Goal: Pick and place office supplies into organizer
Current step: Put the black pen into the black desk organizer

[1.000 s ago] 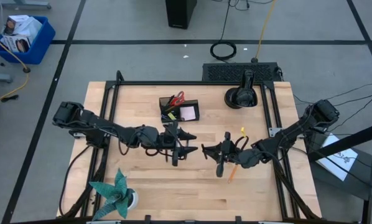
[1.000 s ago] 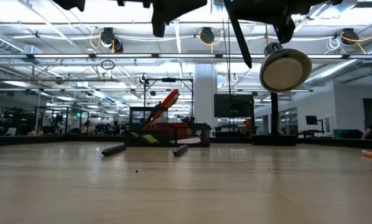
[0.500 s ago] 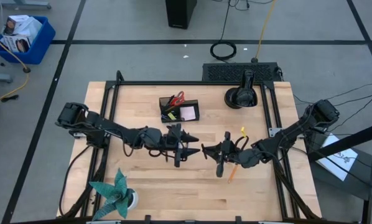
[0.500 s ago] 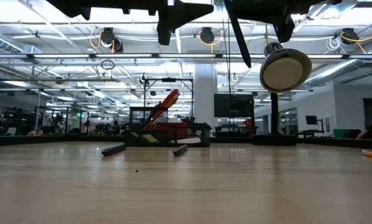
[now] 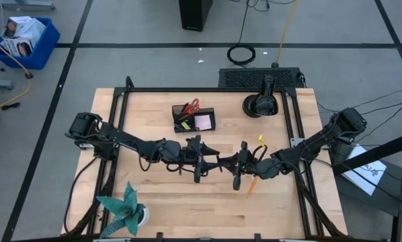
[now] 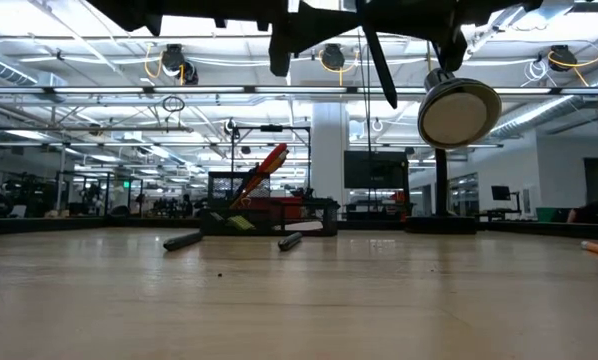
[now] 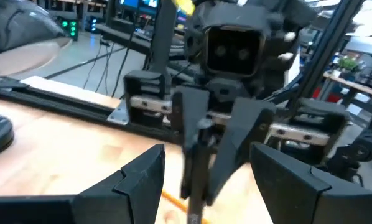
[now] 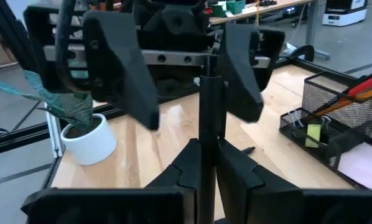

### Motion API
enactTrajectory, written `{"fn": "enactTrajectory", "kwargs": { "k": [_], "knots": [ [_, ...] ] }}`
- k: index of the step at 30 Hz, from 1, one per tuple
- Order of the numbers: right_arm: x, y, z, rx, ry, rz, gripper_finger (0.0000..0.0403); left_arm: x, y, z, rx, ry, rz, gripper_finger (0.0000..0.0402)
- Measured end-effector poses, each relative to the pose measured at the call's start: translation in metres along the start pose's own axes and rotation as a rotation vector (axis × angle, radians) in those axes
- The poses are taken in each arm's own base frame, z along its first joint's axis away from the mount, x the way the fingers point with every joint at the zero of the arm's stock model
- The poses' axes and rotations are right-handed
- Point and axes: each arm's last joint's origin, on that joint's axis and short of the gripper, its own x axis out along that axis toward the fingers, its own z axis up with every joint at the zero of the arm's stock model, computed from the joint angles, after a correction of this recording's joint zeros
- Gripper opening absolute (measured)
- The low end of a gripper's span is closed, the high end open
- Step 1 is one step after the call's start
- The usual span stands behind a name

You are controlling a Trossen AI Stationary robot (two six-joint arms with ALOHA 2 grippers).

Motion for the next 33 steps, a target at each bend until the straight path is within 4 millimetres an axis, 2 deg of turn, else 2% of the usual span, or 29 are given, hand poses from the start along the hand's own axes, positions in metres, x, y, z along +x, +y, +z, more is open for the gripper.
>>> {"fn": "enactTrajectory", "kwargs": {
  "k": [7,10,14,24,27,29,33],
  "knots": [
    [-0.0002,0.0002,0.0003,0.002,-0.002,0.002,0.0025,0.0004,0.0004,0.0009,0.003,-0.017,0.009,0.0238],
    [-0.0001,0.0002,0.0002,0.002,-0.002,0.002,0.0025,0.0007,0.0028,0.0028,-0.002,-0.024,-0.002,0.0224],
    [-0.0002,0.0007,0.0015,0.009,-0.013,0.006,0.0026,0.001,0.0044,0.0032,-0.041,-0.019,-0.013,0.0172],
    [-0.0005,0.0011,0.001,0.008,-0.01,0.007,0.0029,0.0004,-0.0001,0.0019,0.014,-0.018,-0.022,0.004],
    [-0.0005,0.001,0.0008,0.0,-0.008,0.007,0.0035,0.0002,-0.001,0.0017,0.044,-0.018,-0.024,0.0036],
    [-0.0005,0.0008,0.0002,-0.004,-0.003,0.004,0.0041,0.0003,0.0,0.0018,0.006,-0.02,-0.009,0.0036],
    [-0.0006,0.0011,-0.0003,0.009,0.004,0.018,0.0056,0.0006,0.0023,0.0022,-0.038,-0.022,0.003,0.0064]
  ]
}}
